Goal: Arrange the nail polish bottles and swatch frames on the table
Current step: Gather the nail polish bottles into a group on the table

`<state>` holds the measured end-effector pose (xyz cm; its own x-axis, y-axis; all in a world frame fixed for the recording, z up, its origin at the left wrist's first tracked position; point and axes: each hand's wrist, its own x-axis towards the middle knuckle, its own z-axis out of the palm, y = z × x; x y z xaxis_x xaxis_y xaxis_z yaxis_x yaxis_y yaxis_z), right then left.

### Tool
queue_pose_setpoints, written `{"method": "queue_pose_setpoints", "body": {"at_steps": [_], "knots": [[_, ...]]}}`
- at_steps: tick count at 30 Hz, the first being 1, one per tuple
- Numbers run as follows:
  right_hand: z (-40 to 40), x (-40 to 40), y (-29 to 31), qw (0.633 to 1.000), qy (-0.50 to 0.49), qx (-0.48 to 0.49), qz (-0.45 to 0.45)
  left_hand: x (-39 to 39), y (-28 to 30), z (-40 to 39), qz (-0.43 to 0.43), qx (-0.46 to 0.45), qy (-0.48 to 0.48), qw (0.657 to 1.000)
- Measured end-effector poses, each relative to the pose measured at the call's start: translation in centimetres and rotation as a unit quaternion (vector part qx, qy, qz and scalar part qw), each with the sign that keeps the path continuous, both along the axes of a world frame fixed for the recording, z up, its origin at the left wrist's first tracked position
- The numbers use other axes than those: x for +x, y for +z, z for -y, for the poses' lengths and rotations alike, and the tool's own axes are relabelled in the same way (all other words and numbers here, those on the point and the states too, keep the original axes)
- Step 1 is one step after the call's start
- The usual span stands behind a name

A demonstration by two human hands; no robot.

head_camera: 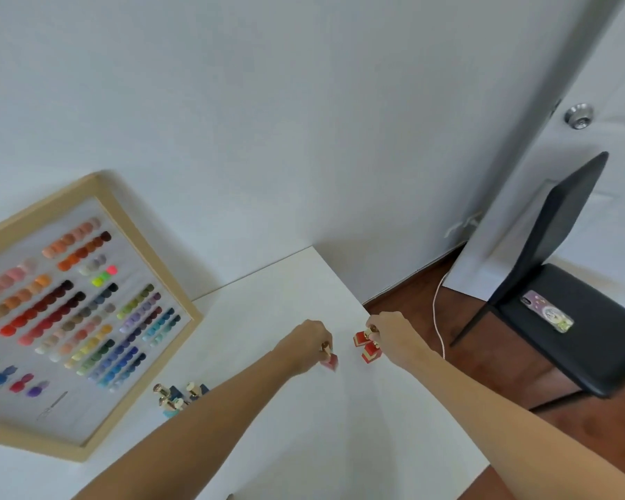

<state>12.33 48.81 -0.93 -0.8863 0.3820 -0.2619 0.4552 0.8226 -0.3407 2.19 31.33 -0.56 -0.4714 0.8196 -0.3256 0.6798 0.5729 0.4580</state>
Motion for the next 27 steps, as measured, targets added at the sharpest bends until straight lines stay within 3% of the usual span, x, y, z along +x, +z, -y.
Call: {"method": "queue_pose_setpoints", "body": {"at_steps": [10, 27], "knots": [[-1.1, -0.2, -1.9, 1.000, 0.025, 0.009, 0.004, 1.0, -2.3, -5.4, -0.032, -0.016, -0.004, 0.999], [-0.7, 0.9, -2.7, 0.998, 0.057, 0.010, -0.012, 1.2, -3.9, -6.1, -0.052, -0.040, 0.003, 0.998]]}}
